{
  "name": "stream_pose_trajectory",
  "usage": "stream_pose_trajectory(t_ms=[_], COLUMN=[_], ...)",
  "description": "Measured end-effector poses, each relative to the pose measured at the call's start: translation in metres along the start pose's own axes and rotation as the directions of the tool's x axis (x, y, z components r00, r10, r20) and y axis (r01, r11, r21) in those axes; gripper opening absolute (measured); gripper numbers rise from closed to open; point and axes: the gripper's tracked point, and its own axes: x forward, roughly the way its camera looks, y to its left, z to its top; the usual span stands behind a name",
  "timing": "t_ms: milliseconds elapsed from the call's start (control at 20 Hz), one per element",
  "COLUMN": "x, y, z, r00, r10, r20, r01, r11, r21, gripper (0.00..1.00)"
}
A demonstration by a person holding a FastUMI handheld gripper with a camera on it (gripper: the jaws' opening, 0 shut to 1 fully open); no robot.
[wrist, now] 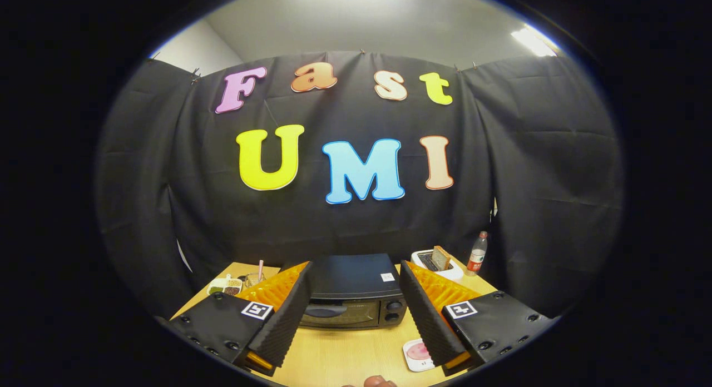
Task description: Open the toaster oven, put the food inside, and close the toaster oven door.
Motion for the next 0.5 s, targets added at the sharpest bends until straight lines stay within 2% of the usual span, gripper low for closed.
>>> stream_pose_trajectory(t_ms=[250,400,500], x=[0.028,0.049,0.068], y=[0.006,0.017,0.014], z=[-0.012,-0.024,-0.033], r00=[1.000,0.997,0.996], r10=[0.017,0.058,0.048], r20=[-0.022,-0.060,-0.078], r01=[-0.017,-0.056,-0.046], r11=[1.000,0.998,0.999], r21=[0.003,0.026,0.022], gripper=[0.97,0.97,0.97])
